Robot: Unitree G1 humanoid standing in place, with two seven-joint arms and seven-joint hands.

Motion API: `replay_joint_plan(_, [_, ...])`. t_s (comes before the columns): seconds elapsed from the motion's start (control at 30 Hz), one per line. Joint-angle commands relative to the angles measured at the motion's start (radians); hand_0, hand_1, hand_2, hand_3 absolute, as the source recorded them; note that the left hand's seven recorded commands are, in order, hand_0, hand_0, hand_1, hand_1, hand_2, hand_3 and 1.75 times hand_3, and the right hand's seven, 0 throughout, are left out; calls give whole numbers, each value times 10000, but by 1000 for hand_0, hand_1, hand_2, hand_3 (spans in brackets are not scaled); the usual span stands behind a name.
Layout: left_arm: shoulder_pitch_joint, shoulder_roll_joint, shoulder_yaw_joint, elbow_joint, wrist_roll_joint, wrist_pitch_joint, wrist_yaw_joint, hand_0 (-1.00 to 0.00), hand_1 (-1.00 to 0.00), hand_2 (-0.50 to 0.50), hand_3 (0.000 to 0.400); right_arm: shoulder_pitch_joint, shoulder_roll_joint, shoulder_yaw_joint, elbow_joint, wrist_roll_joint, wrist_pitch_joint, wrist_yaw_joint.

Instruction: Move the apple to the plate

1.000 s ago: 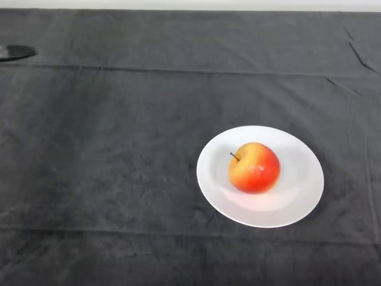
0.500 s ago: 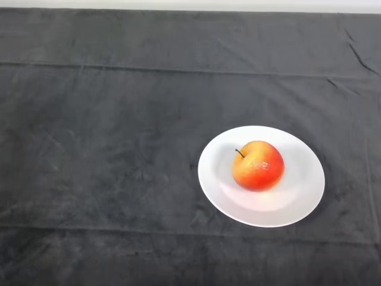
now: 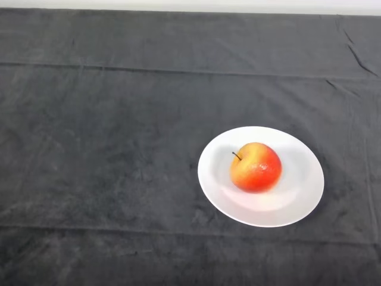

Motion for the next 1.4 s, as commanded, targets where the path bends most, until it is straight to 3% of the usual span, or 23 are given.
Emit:
replay_joint_plan(0.03, [28,641,200,491,10,-225,228,0,0,0,0,139,-283,-65,-133,112,11,-40])
replay_joint_plan(0.37, [-405,486,179,941,324,-197,635,0,0,0,0,131,-297,-72,-101,116,8,-24])
replay_joint_plan(1.4, [-670,387,201,1500,631,-264,281,0,0,0,0,118,-320,-80,-48,116,0,8])
